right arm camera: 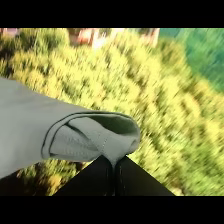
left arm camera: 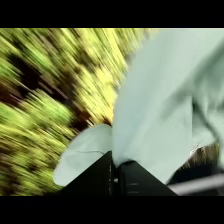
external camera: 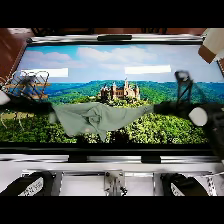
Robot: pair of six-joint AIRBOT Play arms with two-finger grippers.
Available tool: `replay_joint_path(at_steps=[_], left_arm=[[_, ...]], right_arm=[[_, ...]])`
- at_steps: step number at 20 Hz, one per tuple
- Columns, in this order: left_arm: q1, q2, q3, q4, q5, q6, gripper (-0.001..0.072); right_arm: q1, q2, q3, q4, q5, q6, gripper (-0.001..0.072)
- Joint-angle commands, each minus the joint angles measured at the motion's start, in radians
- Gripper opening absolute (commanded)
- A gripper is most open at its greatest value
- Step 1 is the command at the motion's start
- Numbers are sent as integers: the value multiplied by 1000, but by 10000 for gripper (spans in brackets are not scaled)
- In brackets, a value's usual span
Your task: Fold the shirts.
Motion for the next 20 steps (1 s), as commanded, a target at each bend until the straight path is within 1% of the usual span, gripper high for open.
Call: replay_joint_path(at_steps=[1, 4, 5, 7, 8, 10, 12, 14, 16, 17, 18, 19, 20], left_arm=[[117, 61, 491, 121, -57, -11, 37], [113, 68, 848, 112, -58, -43, 37], [114, 70, 930, 113, -58, -54, 37], [114, 96, 982, 114, -58, -61, 37], [114, 117, 972, 114, -61, -66, 37], [114, 160, 941, 114, -61, -76, 37], [114, 183, 926, 114, -63, -76, 38], [114, 179, 909, 114, -66, -75, 37], [114, 166, 835, 114, -67, -66, 37], [114, 155, 783, 114, -68, -58, 37], [113, 139, 724, 113, -67, -58, 37], [113, 114, 657, 113, -66, -56, 37], [113, 83, 586, 101, -64, -47, 37]], right_arm=[[1, 27, 303, -215, -15, -5, 71], [1, 70, 508, -164, -61, -4, 72], [1, 95, 541, -146, -60, -4, 72], [1, 151, 560, -115, -30, -4, 72], [1, 179, 560, -99, 7, -4, 72], [1, 225, 560, -74, 126, -4, 72], [1, 249, 560, -58, 290, -3, 72], [1, 240, 552, -57, 499, 5, 72], [1, 220, 494, -59, 648, 5, 72], [1, 217, 430, -58, 681, 13, 72], [1, 217, 349, -53, 680, 24, 72], [1, 217, 249, -46, 666, 38, 72], [1, 217, 137, -35, 617, 53, 72]])
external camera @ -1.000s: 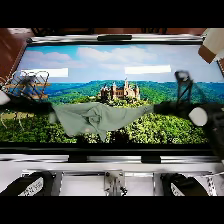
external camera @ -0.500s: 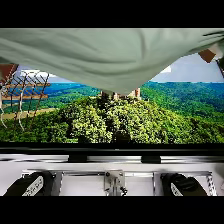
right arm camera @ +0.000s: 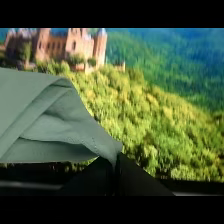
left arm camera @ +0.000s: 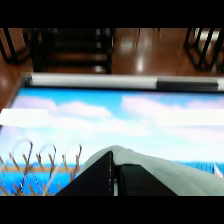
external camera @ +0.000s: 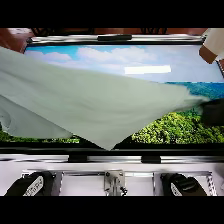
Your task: Fold the shirts.
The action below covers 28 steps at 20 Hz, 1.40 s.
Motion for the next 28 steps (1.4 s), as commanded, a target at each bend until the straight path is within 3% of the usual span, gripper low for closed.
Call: replay_joint_path(at_steps=[1, 5, 10, 12, 14, 15, 16, 17, 21, 23, 25, 28], left_arm=[[0, -81, -212, -37, 11, 43, 37], [-57, -277, -430, -185, 177, 120, 38], [-169, -569, -447, -201, 402, 135, 39], [-197, -653, -447, -201, 406, 105, 39], [-212, -702, -447, -201, 360, 72, 39], [-214, -709, -447, -200, 335, 76, 39], [-211, -704, -447, -194, 309, 89, 39], [-206, -692, -444, -188, 280, 106, 39], [-166, -619, -434, -167, 204, 140, 39], [-157, -591, -434, -167, 192, 140, 39], [-160, -581, -435, -167, 181, 140, 39], [-166, -581, -435, -167, 169, 140, 39]], right_arm=[[0, -2, -311, 26, -28, 50, 72], [0, -67, -665, 21, -520, 177, 72], [0, -306, -698, -23, -968, 286, 72], [0, -383, -698, -23, -1072, 384, 72], [0, -435, -698, -9, -1062, 462, 72], [0, -443, -698, 3, -1044, 472, 132], [0, -441, -687, 15, -1004, 472, 460], [0, -430, -663, 20, -941, 465, 642], [0, -317, -499, 81, -624, 407, 650], [11, -282, -495, 314, -549, 346, 649], [87, -304, -562, 500, -552, 317, 649], [218, -423, -653, 572, -669, 357, 649]])
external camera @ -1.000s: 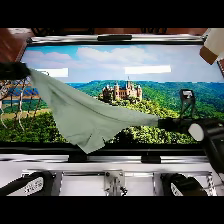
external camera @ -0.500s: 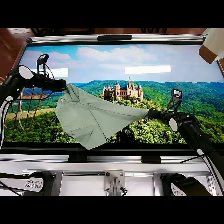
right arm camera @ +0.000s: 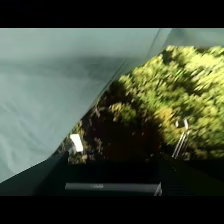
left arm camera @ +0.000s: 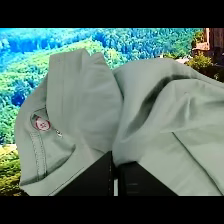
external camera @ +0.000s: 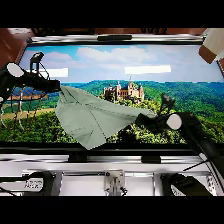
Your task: Fold the shirts.
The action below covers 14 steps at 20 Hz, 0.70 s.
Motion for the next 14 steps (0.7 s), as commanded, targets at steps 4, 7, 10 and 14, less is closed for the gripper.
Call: replay_joint_path(at_steps=[4, 7, 10, 14], left_arm=[[-5, 9, 1, -4, -37, 3, 39], [-8, 9, 1, -5, -37, 4, 39], [-18, 9, 1, -13, -36, 4, 39], [-39, 9, 1, -12, -35, 4, 39]], right_arm=[[171, -280, -53, 332, -246, 6, 649], [206, -368, -46, 494, -414, -43, 647], [220, -389, -41, 560, -524, -45, 641], [243, -405, -41, 608, -559, -46, 615]])
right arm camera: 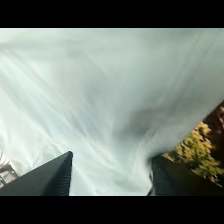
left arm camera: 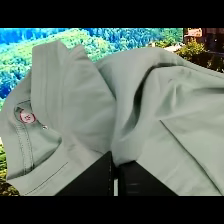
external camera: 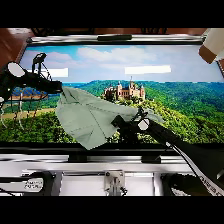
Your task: Fold the shirts.
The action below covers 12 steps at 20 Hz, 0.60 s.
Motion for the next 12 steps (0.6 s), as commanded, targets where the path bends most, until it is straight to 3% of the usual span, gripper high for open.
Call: replay_joint_path(at_steps=[1, 2, 3, 7, 12], left_arm=[[-14, 1, 1, -1, -1, 0, 39], [-14, 1, 1, -1, -2, 0, 39], [-10, 2, 1, 0, -2, 0, 39], [16, 47, 9, 3, -3, 5, 38], [23, 309, 191, 37, 13, 45, 38]], right_arm=[[24, -23, -2, 54, -52, -6, 358], [23, -21, -2, 61, -36, -6, 158], [23, -8, -2, 58, -13, -21, 72], [-34, 185, -1, -94, 104, -103, 71], [-289, 684, 176, -435, 180, -314, 71]])
